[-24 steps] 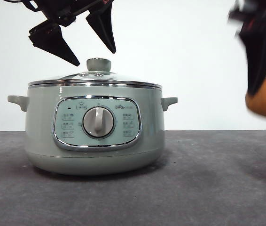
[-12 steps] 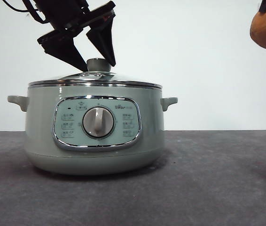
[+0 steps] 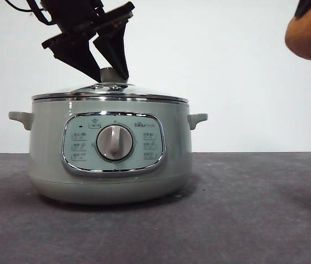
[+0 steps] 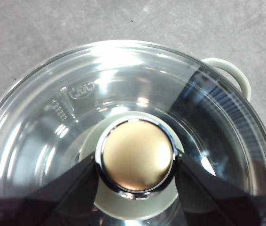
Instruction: Pick up the potato,open the lid,put the potato in the pot,close the lid
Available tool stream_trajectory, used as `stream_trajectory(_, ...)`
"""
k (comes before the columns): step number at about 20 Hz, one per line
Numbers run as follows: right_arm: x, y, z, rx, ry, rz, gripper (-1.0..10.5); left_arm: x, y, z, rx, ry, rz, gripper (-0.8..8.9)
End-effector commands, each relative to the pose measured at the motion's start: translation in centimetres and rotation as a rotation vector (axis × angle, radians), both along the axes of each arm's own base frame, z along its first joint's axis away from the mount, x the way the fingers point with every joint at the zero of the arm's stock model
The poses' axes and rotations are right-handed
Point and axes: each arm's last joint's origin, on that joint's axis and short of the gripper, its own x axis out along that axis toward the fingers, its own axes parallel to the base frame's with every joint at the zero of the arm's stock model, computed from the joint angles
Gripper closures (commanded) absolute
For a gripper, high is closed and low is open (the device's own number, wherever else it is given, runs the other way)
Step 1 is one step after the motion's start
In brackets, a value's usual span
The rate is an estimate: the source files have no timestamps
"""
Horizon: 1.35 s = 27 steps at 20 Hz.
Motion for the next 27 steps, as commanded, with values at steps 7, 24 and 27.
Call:
stream_trajectory(7,5.7,4.8,2.8,-0.008,0.011,0.086,9.6,-2.5,4.4,5.9,-0.031,-0.215,0.067,8.22)
stream_trajectory(24,18.1,22.6,-2.7,-0.170,0.027,0.243,9.6,-1.5,15.8,6.7,0.057,-0.220,0.444,8.22)
stream_trajectory(27,18.8,24.1,-5.7,-0.210,0.066,0.257,9.6,-1.4,16.1,6.8,0.057,-0.228,0.458,8.22)
